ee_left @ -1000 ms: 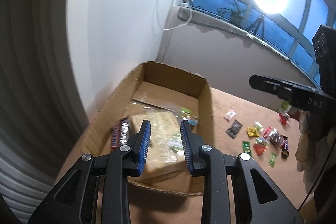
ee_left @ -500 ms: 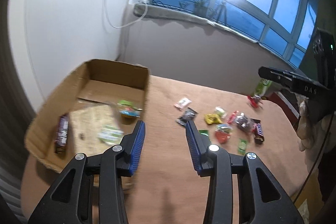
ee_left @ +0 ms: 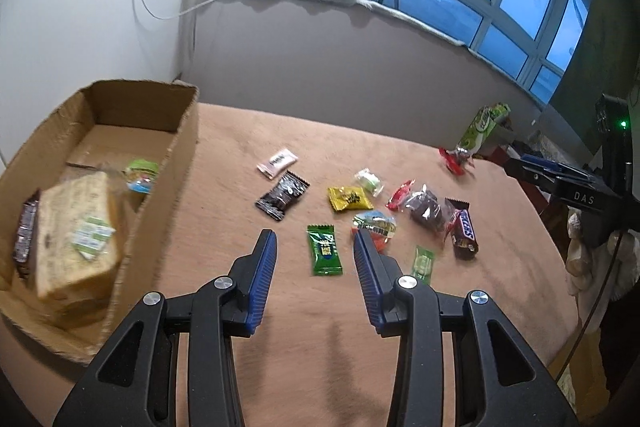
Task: Organize snacks
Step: 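Grasp the green candy with the left tool while the right tool grasps another Snickers bar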
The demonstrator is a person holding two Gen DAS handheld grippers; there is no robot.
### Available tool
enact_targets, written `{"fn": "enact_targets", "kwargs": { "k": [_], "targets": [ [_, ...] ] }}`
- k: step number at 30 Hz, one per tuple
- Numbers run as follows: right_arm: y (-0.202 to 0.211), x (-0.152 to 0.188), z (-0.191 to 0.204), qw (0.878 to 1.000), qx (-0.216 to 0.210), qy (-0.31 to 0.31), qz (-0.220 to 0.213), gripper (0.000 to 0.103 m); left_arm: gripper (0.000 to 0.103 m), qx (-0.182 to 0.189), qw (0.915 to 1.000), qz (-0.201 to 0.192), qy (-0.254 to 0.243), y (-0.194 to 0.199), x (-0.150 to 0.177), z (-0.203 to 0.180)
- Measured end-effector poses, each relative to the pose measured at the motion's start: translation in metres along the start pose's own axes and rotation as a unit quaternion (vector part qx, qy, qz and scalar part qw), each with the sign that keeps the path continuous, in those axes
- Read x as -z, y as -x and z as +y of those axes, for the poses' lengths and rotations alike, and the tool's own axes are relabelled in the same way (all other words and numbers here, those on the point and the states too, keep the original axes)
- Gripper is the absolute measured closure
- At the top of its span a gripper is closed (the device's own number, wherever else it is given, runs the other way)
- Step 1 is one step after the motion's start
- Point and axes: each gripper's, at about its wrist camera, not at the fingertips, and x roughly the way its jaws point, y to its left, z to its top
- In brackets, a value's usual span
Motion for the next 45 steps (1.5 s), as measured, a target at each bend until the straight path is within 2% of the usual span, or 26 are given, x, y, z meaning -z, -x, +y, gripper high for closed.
{"fn": "enact_targets", "kwargs": {
  "k": [6,17,21,24,28,36,39,45],
  "targets": [
    [-0.011,0.017,-0.014,1.000,0.000,-0.016,0.019,0.026,0.064,0.000,0.9998,0.021,-0.006,-0.018,0.002,-0.007],
    [-0.036,0.039,-0.010,0.998,-0.016,-0.034,0.056,0.026,0.065,-0.014,0.9982,0.053,-0.025,-0.056,0.010,-0.019],
    [-0.045,0.043,-0.004,0.997,-0.016,-0.031,0.069,0.037,0.069,-0.025,0.9973,0.059,-0.035,-0.065,0.012,-0.023],
    [-0.053,0.044,0.000,0.996,-0.014,-0.030,0.079,0.038,0.070,-0.027,0.9968,0.062,-0.043,-0.069,0.013,-0.026],
    [-0.061,0.046,0.005,0.995,-0.012,-0.024,0.093,0.048,0.073,-0.032,0.9963,0.064,-0.048,-0.071,0.013,-0.026],
    [-0.074,0.047,0.020,0.994,0.004,0.003,0.105,0.049,0.080,-0.039,0.9955,0.065,-0.057,-0.074,0.012,-0.028],
    [-0.079,0.047,0.025,0.994,0.006,0.014,0.111,0.057,0.086,-0.043,0.9953,0.065,-0.058,-0.076,0.011,-0.027],
    [-0.084,0.044,0.026,0.993,0.011,0.022,0.116,0.063,0.087,-0.046,0.9946,0.065,-0.067,-0.078,0.010,-0.029]
  ]
}}
